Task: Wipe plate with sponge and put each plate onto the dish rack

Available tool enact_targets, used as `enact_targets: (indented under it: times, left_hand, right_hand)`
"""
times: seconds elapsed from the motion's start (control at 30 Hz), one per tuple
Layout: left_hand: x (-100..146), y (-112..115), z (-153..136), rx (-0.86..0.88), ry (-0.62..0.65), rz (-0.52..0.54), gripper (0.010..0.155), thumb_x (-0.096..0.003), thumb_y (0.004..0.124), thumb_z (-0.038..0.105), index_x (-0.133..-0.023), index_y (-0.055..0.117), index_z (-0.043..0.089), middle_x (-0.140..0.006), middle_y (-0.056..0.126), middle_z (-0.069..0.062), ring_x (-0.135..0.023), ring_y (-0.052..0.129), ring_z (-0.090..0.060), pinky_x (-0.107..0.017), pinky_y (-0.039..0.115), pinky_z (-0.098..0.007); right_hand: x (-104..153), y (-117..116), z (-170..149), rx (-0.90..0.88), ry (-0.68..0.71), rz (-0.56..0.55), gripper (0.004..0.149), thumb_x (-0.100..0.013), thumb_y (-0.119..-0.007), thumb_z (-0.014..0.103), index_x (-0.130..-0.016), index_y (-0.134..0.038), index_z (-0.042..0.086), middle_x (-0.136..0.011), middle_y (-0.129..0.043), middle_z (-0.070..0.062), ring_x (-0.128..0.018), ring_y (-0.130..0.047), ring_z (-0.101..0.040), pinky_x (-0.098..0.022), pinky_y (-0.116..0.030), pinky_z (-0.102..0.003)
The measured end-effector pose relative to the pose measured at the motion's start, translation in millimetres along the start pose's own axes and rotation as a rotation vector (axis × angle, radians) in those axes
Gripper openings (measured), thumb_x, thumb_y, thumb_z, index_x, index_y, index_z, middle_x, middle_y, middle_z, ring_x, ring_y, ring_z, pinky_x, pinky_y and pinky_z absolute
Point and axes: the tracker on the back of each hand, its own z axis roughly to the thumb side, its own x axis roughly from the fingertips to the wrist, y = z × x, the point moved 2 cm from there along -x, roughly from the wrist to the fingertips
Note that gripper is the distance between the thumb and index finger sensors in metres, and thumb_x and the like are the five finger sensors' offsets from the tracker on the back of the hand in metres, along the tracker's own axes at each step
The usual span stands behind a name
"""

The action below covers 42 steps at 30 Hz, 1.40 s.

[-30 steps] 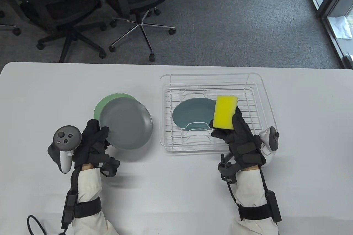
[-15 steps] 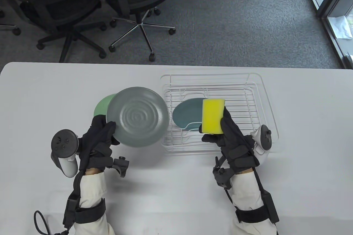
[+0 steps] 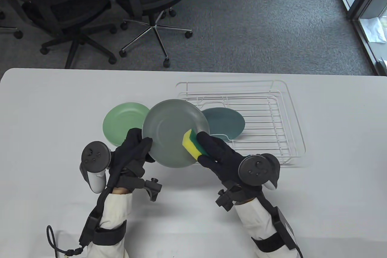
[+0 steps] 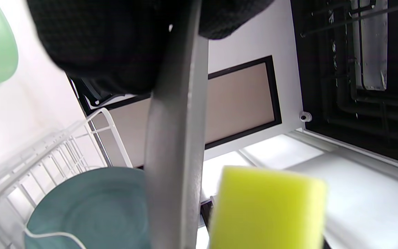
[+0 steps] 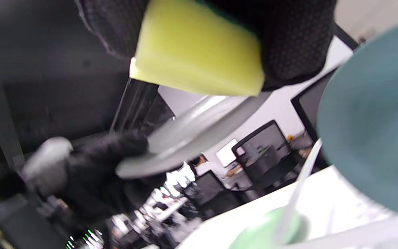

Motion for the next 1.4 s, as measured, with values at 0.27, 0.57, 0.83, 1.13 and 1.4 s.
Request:
enact_targets:
  times: [0.27,0.57,0.83,1.13,1.4]
  left_hand:
    - [-1,17,-1,0.024,0.039,-0.035,0.051,-0.0574,0.071,0.028,-0.093,0.062,-0.008,-0.087,0.086,-0.031,-0.059,0.098,-0.035,-0.036,0.091,-0.036]
    - [3,43,11,0.023,0.129,-0.128,0.050,-0.0599,0.068,0.028,-0.094,0.061,-0.007,-0.090,0.085,-0.033,-0.062,0.096,-0.036,-0.039,0.090,-0.037]
    - [10,59,30,-0.032,0.238,-0.232,0.048,-0.0598,0.069,0.028,-0.095,0.064,-0.005,-0.090,0.085,-0.033,-0.062,0.096,-0.037,-0.039,0.090,-0.038]
    - [18,63,35,-0.033,0.191,-0.153,0.047,-0.0588,0.071,0.027,-0.093,0.064,-0.005,-0.088,0.087,-0.032,-0.059,0.097,-0.036,-0.037,0.091,-0.037]
    - [8,43,14,0.083,0.086,-0.057,0.049,-0.0599,0.069,0.027,-0.094,0.059,-0.007,-0.090,0.081,-0.035,-0.062,0.094,-0.038,-0.039,0.089,-0.039]
  right_hand:
    - [1,-34,31,0.462,0.132,0.127,0.061,-0.056,-0.075,0.038,-0.111,-0.057,0.018,-0.102,-0.072,-0.031,-0.078,-0.081,-0.049,-0.058,-0.077,-0.052]
    - [3,-33,38,0.441,0.099,0.005,0.053,-0.061,-0.067,0.034,-0.111,-0.051,0.022,-0.107,-0.066,-0.029,-0.085,-0.076,-0.050,-0.061,-0.074,-0.056]
    - [5,-11,22,0.428,0.012,-0.155,0.058,-0.055,-0.076,0.035,-0.107,-0.051,0.030,-0.107,-0.069,-0.022,-0.086,-0.079,-0.043,-0.062,-0.074,-0.054]
    - [5,2,5,0.563,-0.057,-0.230,0.055,-0.056,-0.075,0.038,-0.106,-0.054,0.028,-0.103,-0.073,-0.025,-0.080,-0.082,-0.045,-0.059,-0.075,-0.055]
    - [-1,-5,3,0.478,-0.084,0.026,0.051,-0.059,-0.071,0.037,-0.106,-0.059,0.025,-0.103,-0.073,-0.029,-0.082,-0.078,-0.049,-0.061,-0.072,-0.058]
